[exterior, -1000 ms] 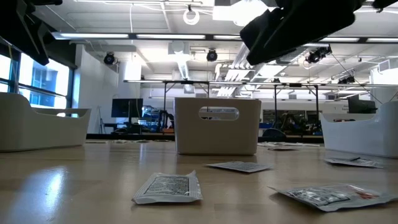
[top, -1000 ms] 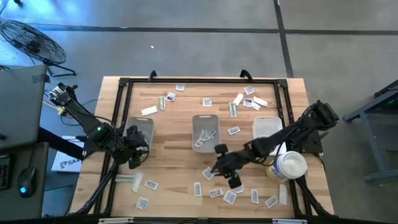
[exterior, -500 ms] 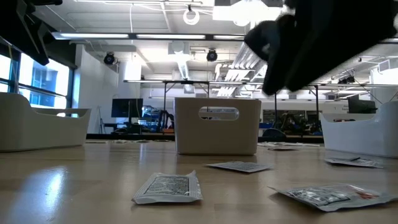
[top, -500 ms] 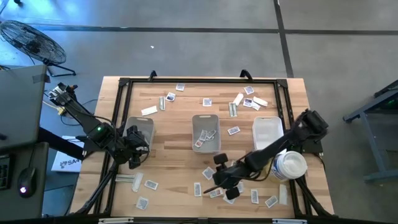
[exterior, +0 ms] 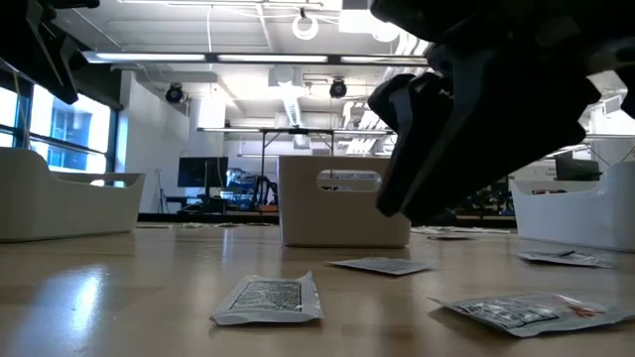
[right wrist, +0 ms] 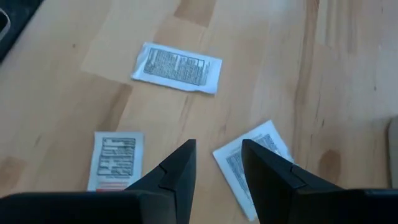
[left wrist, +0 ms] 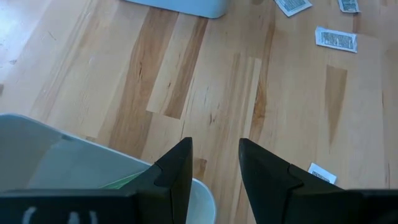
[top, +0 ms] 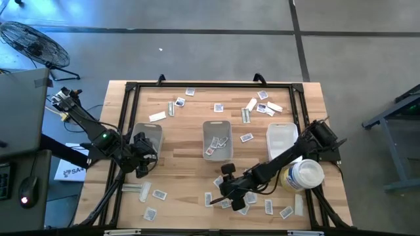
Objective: Pick & Place First Aid Supplies
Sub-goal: Put the alcohol pad into the white bin
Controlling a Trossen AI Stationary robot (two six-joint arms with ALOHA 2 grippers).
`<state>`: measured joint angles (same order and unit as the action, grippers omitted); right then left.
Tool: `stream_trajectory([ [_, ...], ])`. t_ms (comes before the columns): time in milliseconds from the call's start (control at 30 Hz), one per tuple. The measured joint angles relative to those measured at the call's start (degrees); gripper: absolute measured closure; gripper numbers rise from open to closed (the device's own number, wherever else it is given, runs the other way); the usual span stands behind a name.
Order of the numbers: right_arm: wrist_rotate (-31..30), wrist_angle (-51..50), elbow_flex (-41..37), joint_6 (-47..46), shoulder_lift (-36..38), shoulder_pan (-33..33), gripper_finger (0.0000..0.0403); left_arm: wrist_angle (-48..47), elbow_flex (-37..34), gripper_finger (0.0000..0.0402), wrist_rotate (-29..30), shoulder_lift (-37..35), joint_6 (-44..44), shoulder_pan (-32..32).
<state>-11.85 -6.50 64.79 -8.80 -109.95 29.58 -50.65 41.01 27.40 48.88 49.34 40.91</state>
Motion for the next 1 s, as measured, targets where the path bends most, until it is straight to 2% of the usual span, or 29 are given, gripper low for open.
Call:
stream_trajectory([
  [267,-0.2,2.9,0.0,-2.8,-2.7,0.0,0.0279,0.0,0.0,0.0273,0.0,0.0,0.0,0.0],
  [533,-4.2,3.6,0.0,-5.0,-5.2,0.0,0.0279,0.0,0.0,0.0273,0.0,0.0,0.0,0.0],
  [767,-3.8,0.8,0.2,-7.9,-5.3,-1.2,0.0280,0.0,0.0,0.0273,0.0,0.0,0.0,0.0],
  [1000,-4.0,-1.1,0.2,-7.9,-5.3,-1.4,0.0313,0.0,0.0,0.0273,0.0,0.0,0.0,0.0],
])
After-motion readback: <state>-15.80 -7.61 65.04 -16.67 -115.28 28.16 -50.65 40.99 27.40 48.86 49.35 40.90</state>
